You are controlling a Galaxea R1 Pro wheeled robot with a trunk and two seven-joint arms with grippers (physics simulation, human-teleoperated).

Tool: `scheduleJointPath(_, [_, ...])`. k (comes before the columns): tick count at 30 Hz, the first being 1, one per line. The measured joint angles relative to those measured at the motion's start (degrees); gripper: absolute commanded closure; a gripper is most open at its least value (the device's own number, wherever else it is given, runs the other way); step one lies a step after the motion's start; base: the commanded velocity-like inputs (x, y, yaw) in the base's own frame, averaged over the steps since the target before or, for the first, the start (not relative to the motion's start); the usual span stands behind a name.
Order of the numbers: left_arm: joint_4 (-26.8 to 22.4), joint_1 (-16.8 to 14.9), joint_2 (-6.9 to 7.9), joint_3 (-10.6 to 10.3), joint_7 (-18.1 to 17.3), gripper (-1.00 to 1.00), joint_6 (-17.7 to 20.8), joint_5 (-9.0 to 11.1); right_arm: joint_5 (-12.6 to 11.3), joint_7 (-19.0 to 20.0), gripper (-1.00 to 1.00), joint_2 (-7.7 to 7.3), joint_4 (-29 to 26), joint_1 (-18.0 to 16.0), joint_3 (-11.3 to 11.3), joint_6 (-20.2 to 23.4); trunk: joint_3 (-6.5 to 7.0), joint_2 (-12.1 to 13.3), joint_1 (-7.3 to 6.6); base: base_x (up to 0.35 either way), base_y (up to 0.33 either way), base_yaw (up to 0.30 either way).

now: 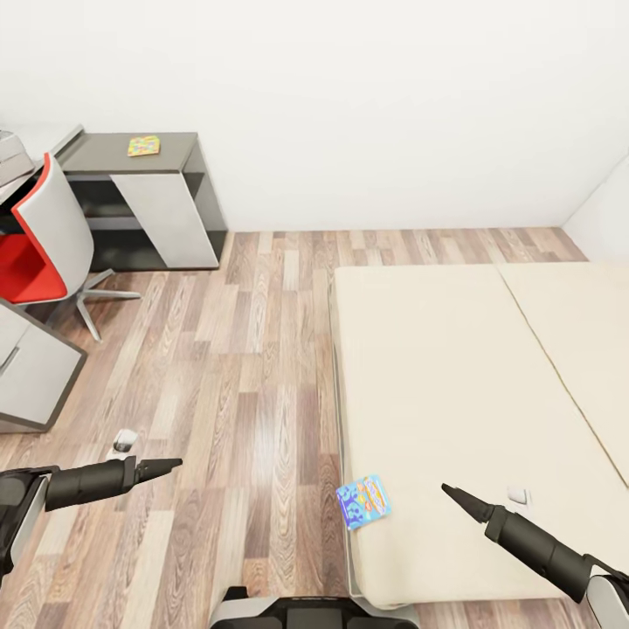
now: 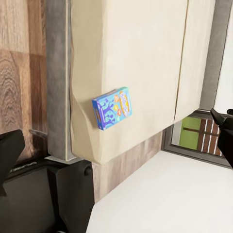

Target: Put all the toys in the child's room - the three board games (two on the bed and one on the table), the two jigsaw puzzles on the table, and the tennis ball on the table - inside the toy box on the table in the child's room.

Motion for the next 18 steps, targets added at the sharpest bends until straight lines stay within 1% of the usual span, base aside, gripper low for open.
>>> scheduleJointPath(8, [0.02, 0.00, -0.03, -0.03, 0.30, -1.00, -0.05, 0.00, 0.01, -0.11, -1.00, 0.00, 0.06, 0.00, -0.01, 0.00, 0.76, 0.00, 0.00, 0.000, 0.000, 0.000])
scheduleJointPath(18, [0.05, 0.00, -0.19, -0.08, 2.73, -1.00, -0.08, -0.01, 0.01, -0.15, -1.00, 0.00, 0.07, 0.00, -0.01, 0.00, 1.72, 0.00, 0.00, 0.000, 0.000, 0.000])
